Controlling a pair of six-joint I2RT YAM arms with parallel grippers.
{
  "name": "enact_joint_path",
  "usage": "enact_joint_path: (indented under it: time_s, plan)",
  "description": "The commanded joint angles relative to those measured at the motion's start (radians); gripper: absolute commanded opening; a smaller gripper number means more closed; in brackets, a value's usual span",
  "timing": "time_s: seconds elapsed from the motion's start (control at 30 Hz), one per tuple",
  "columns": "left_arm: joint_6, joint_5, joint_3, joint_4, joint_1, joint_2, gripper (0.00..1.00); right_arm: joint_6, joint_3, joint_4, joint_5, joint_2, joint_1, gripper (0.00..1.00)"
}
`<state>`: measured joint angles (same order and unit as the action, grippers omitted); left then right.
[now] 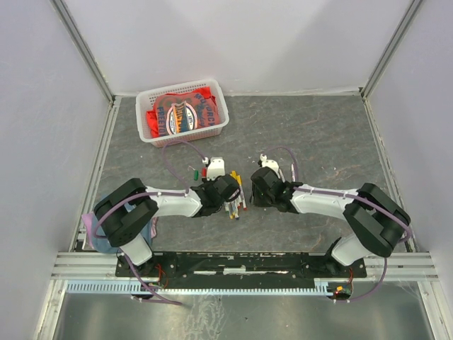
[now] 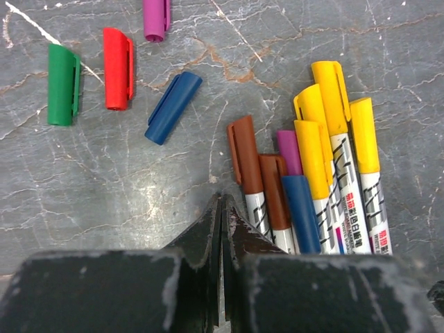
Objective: Open the pen caps
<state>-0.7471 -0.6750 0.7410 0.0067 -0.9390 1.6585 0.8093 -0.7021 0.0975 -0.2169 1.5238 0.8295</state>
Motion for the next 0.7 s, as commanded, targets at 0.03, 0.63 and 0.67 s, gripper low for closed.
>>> enact_joint_path:
  time_s: [0.03,0.63,0.67]
  plan:
    - [0.002,0.018,-0.035,-0.098,0.004,-0.036,0.04,-0.046,0.009,0.061,-0.025,-0.052,0.003,0.39]
    - [-0.004,0.008,-0.084,-0.114,0.003,-0.181,0.06,-0.092,-0.111,0.056,-0.026,-0.002,0.036,0.39]
    - [0.000,0.008,-0.083,-0.113,0.004,-0.186,0.06,-0.096,-0.123,0.059,-0.022,0.005,0.037,0.39]
